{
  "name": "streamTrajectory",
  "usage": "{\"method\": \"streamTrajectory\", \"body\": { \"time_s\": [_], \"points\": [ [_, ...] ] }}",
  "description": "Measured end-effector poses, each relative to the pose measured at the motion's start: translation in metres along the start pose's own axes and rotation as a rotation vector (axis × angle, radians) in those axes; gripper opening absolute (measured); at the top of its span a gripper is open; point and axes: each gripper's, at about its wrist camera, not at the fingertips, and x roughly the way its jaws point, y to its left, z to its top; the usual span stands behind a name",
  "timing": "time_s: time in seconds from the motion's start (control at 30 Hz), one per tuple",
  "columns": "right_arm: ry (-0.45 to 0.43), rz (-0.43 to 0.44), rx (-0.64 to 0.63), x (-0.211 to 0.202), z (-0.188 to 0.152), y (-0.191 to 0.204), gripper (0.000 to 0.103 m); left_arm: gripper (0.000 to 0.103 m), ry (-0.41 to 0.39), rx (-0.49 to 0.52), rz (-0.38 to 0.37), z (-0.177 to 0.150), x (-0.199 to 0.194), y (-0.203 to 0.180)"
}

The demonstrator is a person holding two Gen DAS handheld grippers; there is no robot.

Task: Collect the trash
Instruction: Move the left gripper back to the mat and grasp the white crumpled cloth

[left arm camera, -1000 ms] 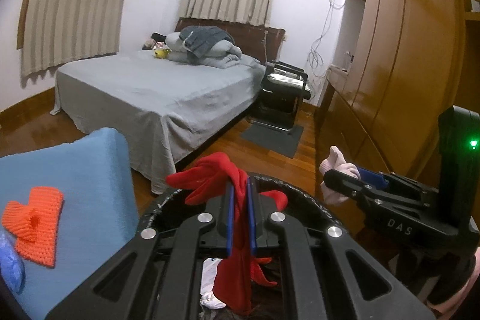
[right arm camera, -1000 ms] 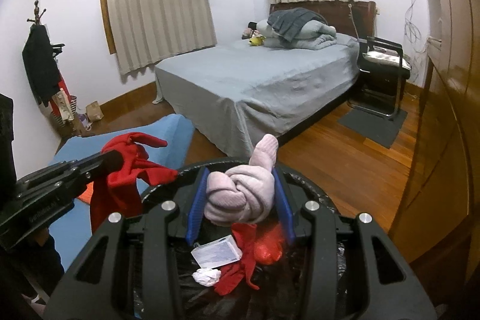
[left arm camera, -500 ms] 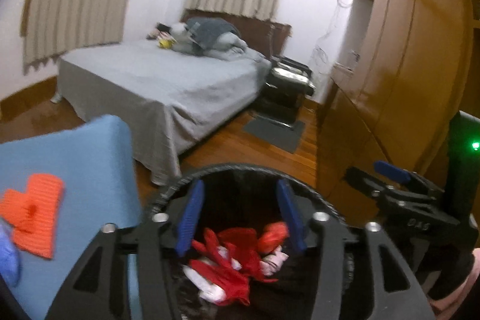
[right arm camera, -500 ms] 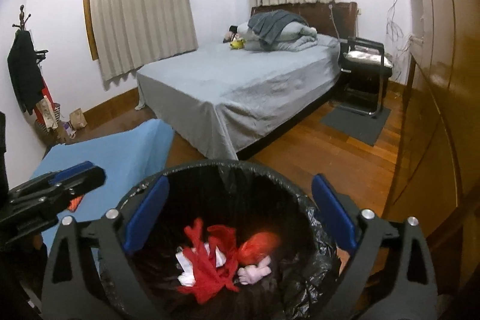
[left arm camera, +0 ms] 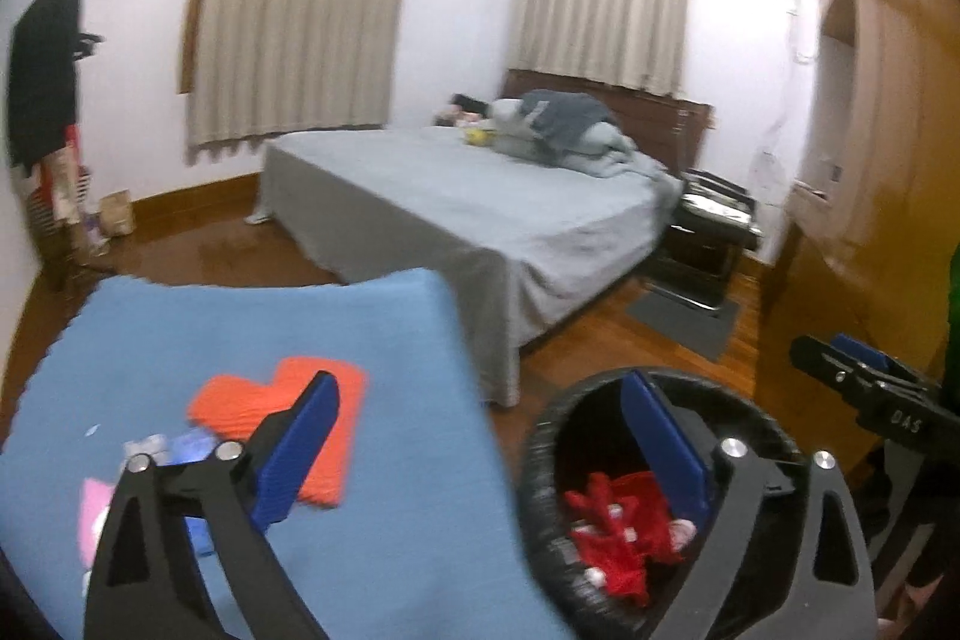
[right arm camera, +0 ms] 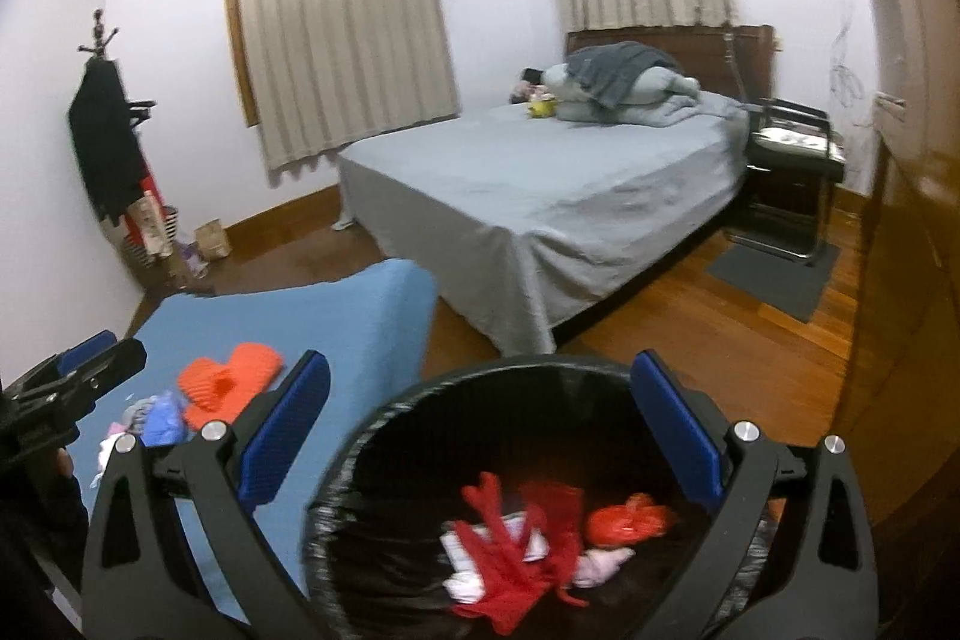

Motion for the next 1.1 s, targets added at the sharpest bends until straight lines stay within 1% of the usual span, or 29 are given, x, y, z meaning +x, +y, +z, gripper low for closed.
{"method": "streamTrajectory", "body": {
  "time_s": [0.1, 0.3, 0.4, 0.5, 0.57, 0.7, 0.8, 0.93, 1.1],
  "points": [
    [0.017, 0.044, -0.021, 0.012, 0.000, 0.025, 0.098, 0.096, 0.000, -0.025, 0.054, -0.007, -0.009, 0.019],
    [0.062, 0.124, -0.070, 0.037, -0.010, 0.075, 0.098, 0.096, 0.010, -0.072, 0.175, -0.022, -0.023, 0.071],
    [0.077, 0.154, -0.094, 0.046, -0.015, 0.098, 0.098, 0.096, 0.010, -0.086, 0.247, -0.032, -0.030, 0.096],
    [0.091, 0.178, -0.122, 0.056, -0.020, 0.119, 0.098, 0.095, 0.015, -0.098, 0.302, -0.043, -0.033, 0.117],
    [0.102, 0.189, -0.138, 0.061, -0.024, 0.129, 0.098, 0.093, 0.025, -0.110, 0.328, -0.052, -0.036, 0.131],
    [0.114, 0.207, -0.157, 0.074, -0.034, 0.148, 0.098, 0.088, 0.059, -0.146, 0.376, -0.071, -0.034, 0.157],
    [0.125, 0.213, -0.176, 0.083, -0.041, 0.160, 0.098, 0.083, 0.089, -0.173, 0.399, -0.084, -0.029, 0.170],
    [0.144, 0.220, -0.199, 0.093, -0.050, 0.172, 0.098, 0.079, 0.130, -0.211, 0.413, -0.098, -0.017, 0.184],
    [0.168, 0.227, -0.216, 0.103, -0.058, 0.183, 0.098, 0.073, 0.173, -0.226, 0.410, -0.109, 0.000, 0.192]
  ]
}}
